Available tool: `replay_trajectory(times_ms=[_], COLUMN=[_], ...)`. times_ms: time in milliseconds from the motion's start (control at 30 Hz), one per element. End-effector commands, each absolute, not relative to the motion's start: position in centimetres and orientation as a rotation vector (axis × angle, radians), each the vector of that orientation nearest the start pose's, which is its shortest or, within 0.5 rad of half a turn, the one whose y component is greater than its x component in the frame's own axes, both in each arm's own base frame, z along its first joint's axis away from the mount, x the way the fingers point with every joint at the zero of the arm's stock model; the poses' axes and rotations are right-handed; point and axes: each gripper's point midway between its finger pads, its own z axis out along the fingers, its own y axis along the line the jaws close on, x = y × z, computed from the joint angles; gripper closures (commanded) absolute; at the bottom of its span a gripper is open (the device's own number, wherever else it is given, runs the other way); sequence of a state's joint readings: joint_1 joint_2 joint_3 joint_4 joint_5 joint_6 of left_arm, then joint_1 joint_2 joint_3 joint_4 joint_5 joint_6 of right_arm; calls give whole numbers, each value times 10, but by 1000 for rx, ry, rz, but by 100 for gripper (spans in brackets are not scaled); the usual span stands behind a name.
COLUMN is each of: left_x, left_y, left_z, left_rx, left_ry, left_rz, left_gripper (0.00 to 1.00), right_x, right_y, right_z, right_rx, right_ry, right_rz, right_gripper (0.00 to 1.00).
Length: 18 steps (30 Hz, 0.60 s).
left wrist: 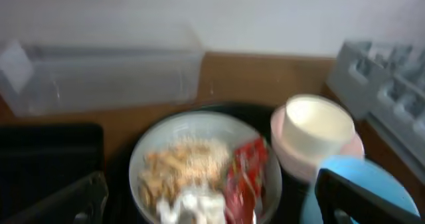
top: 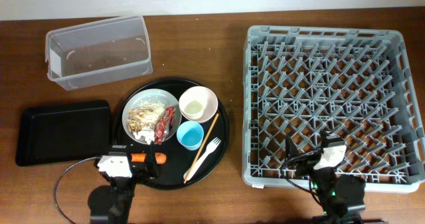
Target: Sort waste into correct bins and load items into the dishwasher rack
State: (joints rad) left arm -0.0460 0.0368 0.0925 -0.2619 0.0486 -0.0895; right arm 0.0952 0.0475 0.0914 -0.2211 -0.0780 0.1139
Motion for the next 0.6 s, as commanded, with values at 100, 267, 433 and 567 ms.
replay_trajectory(times_ms=[100, 267, 433, 567], left_x=[236, 252, 252, 281], left_y=[-32, -34, -36, -38], left_z=[192, 213, 198, 183], left_rx=[26, 9, -8, -9], left_ry=[1955, 2222, 2491, 2508], left_rz=[-216, -219, -234, -238], left_gripper=[1, 1, 1, 1], right_x=[232, 231, 230, 231], right_y=[41, 41, 41, 40], right_z=[211, 228, 213, 211], right_rx=[-33, -16, -5, 0], right_ry=[1887, 2175, 2354, 2362], right_rz=[261, 247, 236, 226], right_gripper=[1, 2, 1, 1])
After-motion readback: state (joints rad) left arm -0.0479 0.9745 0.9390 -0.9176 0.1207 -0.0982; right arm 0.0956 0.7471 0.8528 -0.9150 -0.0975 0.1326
